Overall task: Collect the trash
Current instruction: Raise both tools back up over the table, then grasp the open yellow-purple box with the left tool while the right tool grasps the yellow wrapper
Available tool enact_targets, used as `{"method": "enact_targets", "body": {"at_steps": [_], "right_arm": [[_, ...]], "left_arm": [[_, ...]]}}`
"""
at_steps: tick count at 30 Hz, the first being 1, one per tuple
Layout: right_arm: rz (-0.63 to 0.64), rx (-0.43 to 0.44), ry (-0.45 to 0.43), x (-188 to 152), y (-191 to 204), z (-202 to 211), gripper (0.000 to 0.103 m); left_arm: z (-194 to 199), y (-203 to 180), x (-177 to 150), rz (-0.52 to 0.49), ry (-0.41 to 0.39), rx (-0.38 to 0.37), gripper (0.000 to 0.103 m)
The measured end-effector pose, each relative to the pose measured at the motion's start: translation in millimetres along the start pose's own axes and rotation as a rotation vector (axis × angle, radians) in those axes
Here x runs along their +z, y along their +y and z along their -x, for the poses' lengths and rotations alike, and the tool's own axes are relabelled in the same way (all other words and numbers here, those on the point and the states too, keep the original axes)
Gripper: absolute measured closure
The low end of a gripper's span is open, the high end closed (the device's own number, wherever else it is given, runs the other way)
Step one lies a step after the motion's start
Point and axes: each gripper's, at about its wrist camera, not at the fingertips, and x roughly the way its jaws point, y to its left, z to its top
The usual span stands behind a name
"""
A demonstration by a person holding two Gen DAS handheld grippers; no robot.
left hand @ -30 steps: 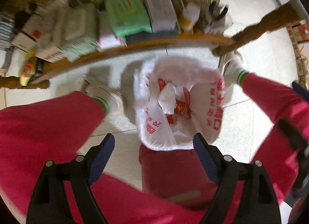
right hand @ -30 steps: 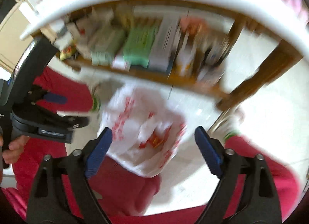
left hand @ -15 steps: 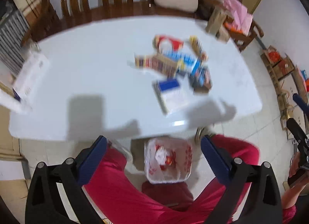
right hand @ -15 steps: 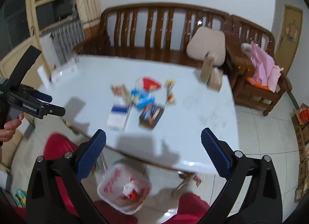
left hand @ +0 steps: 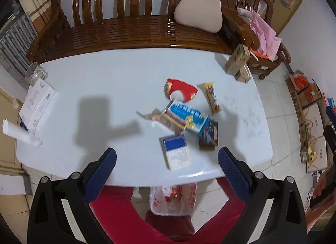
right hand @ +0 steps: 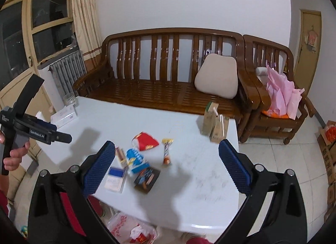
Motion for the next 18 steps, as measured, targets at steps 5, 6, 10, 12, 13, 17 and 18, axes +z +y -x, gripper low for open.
{"method": "enact_targets", "body": {"at_steps": [5, 6, 10, 12, 13, 17, 18], "right_arm": [[0.025, -0.013, 0.017, 11, -11, -32, 0.007], [0.03, -0.013, 0.029, 12, -13, -43, 0.007], [0.032, 0.009, 0.078, 15, -20, -80, 0.007], [0.036, 0.019, 0.098, 15, -21, -94, 0.007], [0.043, 0.023, 0.11, 15, -21, -103, 0.007], [0.071, 0.036, 0.148, 12, -20, -133, 0.007], [0.079, 0.037, 0.167, 9, -19, -143, 0.007]], "left_arm": [[-36, -5, 16, 0.041, 0.045, 0.029, 0.008], [-43, -4, 18, 0.054, 0.058, 0.028, 0.008], [-79, -2, 26, 0.108, 0.128, 0.015, 0.008], [-94, -2, 29, 0.118, 0.152, 0.023, 0.008], [-99, -3, 30, 0.122, 0.157, 0.026, 0.008], [-122, 0, 33, 0.155, 0.177, 0.043, 0.008], [-127, -1, 35, 0.164, 0.183, 0.043, 0.008]]}}
